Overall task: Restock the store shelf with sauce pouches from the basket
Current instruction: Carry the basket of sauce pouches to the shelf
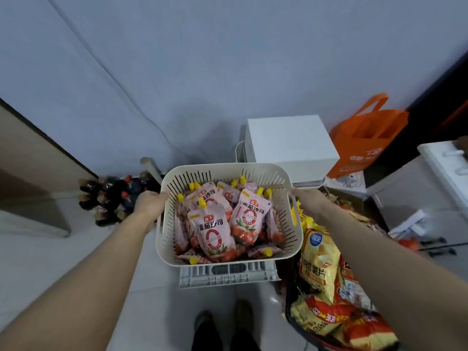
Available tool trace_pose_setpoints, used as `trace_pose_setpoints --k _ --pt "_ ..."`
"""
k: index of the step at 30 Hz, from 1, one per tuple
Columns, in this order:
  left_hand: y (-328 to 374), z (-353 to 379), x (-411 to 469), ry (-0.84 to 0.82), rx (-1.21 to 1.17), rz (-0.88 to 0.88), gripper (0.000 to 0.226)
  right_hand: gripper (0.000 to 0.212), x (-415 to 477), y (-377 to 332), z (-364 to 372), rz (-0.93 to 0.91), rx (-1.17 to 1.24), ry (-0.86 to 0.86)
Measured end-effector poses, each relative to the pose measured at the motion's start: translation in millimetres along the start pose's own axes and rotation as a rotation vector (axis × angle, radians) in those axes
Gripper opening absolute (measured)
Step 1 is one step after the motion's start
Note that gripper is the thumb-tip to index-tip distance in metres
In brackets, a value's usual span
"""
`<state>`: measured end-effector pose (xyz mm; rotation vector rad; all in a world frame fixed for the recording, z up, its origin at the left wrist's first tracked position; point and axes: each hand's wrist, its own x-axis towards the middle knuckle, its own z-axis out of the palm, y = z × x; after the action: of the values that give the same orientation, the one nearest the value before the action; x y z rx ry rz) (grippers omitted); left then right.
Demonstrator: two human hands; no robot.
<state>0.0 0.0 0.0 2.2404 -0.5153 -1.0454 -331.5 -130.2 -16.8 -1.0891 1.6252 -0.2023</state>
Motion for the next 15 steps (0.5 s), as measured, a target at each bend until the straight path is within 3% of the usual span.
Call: trace_pose_setpoints --k 7,15 --pt "-18 11 36 -0.080 -0.236 -0.233 0.034 0.043 30 11 17 0.110 0.305 0.051" --pt "-20 13 55 -0.137 -0.408 -0.392 0.038 0.044 36 11 28 0.159 0.402 0.094"
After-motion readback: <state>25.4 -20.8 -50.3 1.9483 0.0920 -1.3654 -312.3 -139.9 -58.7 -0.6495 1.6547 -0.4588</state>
